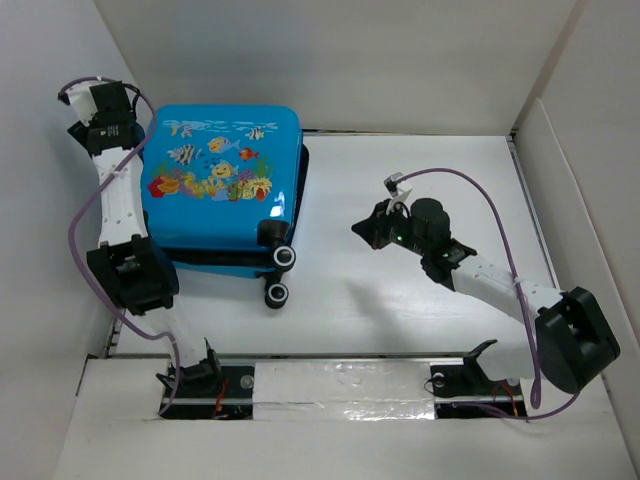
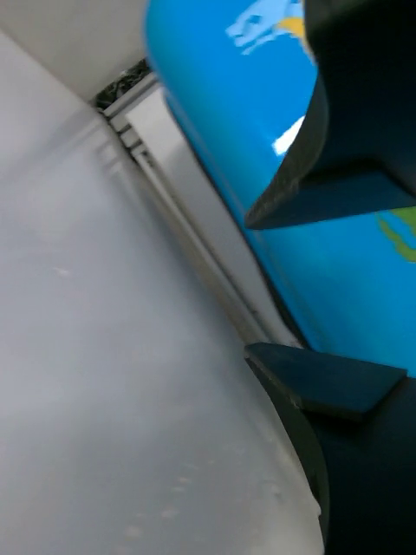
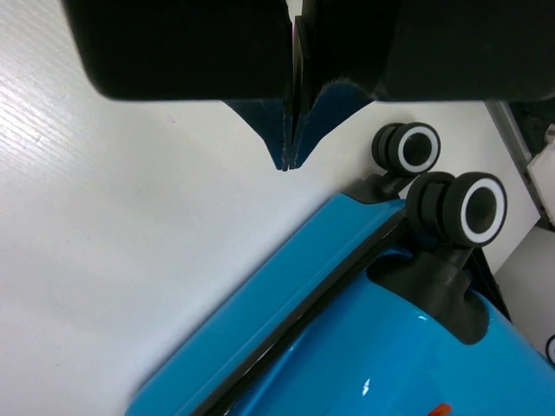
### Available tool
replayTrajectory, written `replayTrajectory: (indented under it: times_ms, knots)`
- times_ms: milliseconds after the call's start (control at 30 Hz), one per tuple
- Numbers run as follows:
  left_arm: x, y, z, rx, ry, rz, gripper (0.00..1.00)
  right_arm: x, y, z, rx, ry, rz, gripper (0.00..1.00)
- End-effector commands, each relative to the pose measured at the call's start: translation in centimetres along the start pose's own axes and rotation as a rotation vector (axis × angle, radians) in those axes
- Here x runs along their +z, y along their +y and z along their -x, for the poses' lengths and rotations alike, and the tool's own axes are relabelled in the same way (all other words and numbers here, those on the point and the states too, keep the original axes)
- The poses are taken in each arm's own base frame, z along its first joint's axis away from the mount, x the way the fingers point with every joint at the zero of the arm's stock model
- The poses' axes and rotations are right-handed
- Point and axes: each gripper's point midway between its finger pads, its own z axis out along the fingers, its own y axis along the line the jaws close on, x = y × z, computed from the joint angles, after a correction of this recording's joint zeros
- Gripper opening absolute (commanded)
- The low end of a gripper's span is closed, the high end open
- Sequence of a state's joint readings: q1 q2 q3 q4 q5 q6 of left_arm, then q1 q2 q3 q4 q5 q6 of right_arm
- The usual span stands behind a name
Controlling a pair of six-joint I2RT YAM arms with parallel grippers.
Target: Pack the luggage
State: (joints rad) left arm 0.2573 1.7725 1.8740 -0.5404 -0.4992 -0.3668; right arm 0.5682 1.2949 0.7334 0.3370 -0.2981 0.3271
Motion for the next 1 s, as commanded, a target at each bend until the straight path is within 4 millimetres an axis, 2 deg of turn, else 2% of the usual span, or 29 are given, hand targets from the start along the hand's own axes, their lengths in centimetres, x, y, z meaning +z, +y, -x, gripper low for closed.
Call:
replayTrajectory:
  times_ms: [0, 33, 67, 100, 133, 167, 200, 333, 400, 433, 467, 500, 533, 567, 600, 633, 667, 700, 767, 800, 833, 867, 900, 933, 967]
  knots:
    - [3.0, 0.9, 0.7, 0.065, 0.000, 0.077, 0.53, 0.8, 0.0, 2.0, -0.041, -0.049, -0.018, 0.02]
    - [1.8, 0.9, 3.3, 0.038, -0.038, 0.056, 0.55, 1.0, -0.1, 1.9, -0.040, -0.046, -0.023, 0.10]
    - [4.1, 0.2, 0.6, 0.099, 0.045, 0.055, 0.58, 1.2, -0.4, 1.7, -0.039, -0.040, -0.028, 0.15]
    - [5.8, 0.2, -0.5, 0.126, 0.078, 0.075, 0.59, 1.3, -0.5, 1.6, -0.038, -0.036, -0.030, 0.20]
    - [6.1, 0.1, -0.7, 0.123, 0.082, 0.075, 0.59, 1.4, -0.5, 1.5, -0.038, -0.034, -0.030, 0.25]
    - [6.8, 0.1, -0.9, 0.117, 0.081, 0.069, 0.59, 1.5, -0.2, 1.3, -0.039, -0.031, -0.028, 0.26]
    - [7.6, 0.0, -1.9, 0.132, 0.104, 0.068, 0.59, 1.5, -0.3, 1.3, -0.040, -0.033, -0.029, 0.27]
    - [9.1, -2.0, -6.5, 0.190, 0.203, 0.016, 0.58, 1.4, -0.4, 1.7, -0.043, -0.041, -0.041, 0.28]
    - [8.7, -4.0, -8.8, 0.240, 0.222, -0.009, 0.58, 1.4, -0.4, 2.0, -0.046, -0.048, -0.045, 0.28]
    - [8.6, -4.5, -10.7, 0.267, 0.251, -0.019, 0.58, 1.4, -0.3, 2.2, -0.047, -0.053, -0.046, 0.28]
    - [7.6, -6.5, -12.3, 0.295, 0.264, -0.068, 0.57, 1.3, -0.5, 2.3, -0.047, -0.058, -0.058, 0.28]
    - [6.9, -7.7, -12.7, 0.294, 0.254, -0.101, 0.57, 1.3, -0.7, 2.1, -0.046, -0.055, -0.067, 0.29]
    - [6.3, -8.1, -14.8, 0.318, 0.285, -0.118, 0.57, 1.3, -0.9, 2.1, -0.044, -0.056, -0.075, 0.30]
    - [5.5, -9.3, -16.0, 0.324, 0.299, -0.163, 0.57, 1.2, -1.1, 2.1, -0.040, -0.059, -0.088, 0.31]
    - [3.7, -11.4, -16.5, 0.309, 0.284, -0.219, 0.57, 1.2, -1.8, 2.1, -0.033, -0.059, -0.107, 0.34]
    - [3.0, -11.5, -18.7, 0.322, 0.321, -0.241, 0.57, 1.0, -2.6, 2.2, -0.026, -0.062, -0.130, 0.37]
    - [1.7, -12.8, -19.8, 0.315, 0.345, -0.308, 0.57, 0.8, -3.1, 2.3, -0.021, -0.060, -0.142, 0.37]
    - [-0.2, -14.4, -20.1, 0.307, 0.337, -0.370, 0.57, 0.5, -3.7, 2.5, -0.020, -0.061, -0.154, 0.38]
    - [-2.5, -15.2, -22.6, 0.285, 0.408, -0.449, 0.57, -1.1, -6.1, 3.3, 0.001, -0.072, -0.223, 0.38]
    - [-4.1, -16.2, -22.2, 0.254, 0.397, -0.516, 0.57, -1.7, -6.9, 3.7, 0.009, -0.082, -0.245, 0.38]
    - [-5.3, -16.1, -24.3, 0.257, 0.444, -0.542, 0.57, -2.3, -7.6, 4.1, 0.020, -0.094, -0.259, 0.38]
    - [-6.5, -16.5, -25.1, 0.251, 0.473, -0.587, 0.57, -3.2, -8.9, 4.3, 0.034, -0.109, -0.287, 0.38]
    - [-7.6, -16.9, -24.8, 0.241, 0.466, -0.624, 0.57, -3.8, -8.8, 4.8, 0.033, -0.127, -0.277, 0.38]
    - [-8.6, -17.0, -25.3, 0.257, 0.470, -0.641, 0.57, -4.1, -9.0, 5.0, 0.033, -0.135, -0.281, 0.39]
    - [-9.2, -17.0, -24.6, 0.269, 0.443, -0.639, 0.56, -4.5, -9.3, 5.1, 0.035, -0.143, -0.291, 0.39]
